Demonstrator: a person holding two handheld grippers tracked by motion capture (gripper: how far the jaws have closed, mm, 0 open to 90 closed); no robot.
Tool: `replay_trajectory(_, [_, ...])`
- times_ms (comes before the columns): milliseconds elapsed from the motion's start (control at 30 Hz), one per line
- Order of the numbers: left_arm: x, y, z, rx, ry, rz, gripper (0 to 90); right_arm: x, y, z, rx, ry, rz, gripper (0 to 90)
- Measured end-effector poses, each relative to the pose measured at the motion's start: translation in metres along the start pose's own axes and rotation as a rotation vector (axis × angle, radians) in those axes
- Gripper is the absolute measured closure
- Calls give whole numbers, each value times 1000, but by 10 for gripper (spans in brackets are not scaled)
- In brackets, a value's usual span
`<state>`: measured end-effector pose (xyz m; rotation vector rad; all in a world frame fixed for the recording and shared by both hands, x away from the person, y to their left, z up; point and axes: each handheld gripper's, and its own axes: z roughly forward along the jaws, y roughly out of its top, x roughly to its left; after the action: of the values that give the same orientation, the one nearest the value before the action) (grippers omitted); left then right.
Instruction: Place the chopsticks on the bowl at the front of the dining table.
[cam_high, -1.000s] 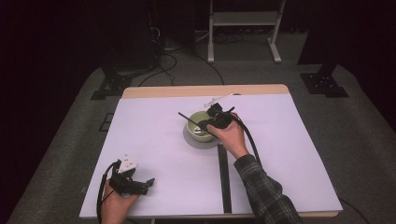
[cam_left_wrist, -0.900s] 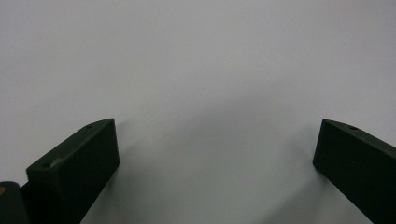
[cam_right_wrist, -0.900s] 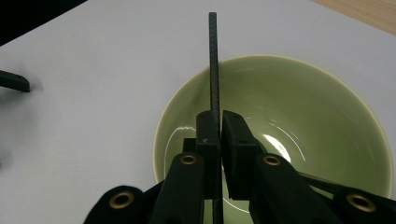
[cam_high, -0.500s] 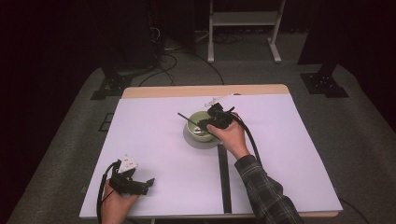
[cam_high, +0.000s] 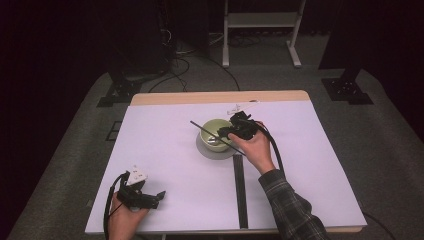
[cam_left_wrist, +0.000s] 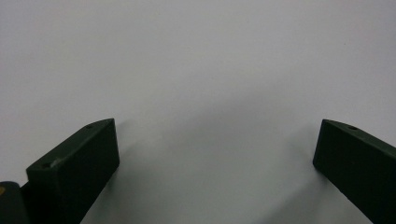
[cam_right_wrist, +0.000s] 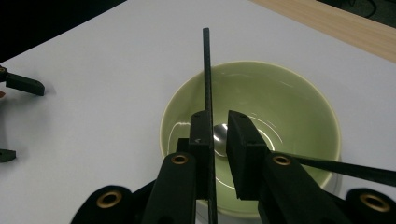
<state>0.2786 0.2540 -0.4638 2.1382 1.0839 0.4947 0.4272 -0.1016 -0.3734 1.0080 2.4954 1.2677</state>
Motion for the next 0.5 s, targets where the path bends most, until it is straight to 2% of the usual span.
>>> replay_trajectory(500, [0,0,0,0,1,3,0,-6,-19,-41,-31,-45,1,804])
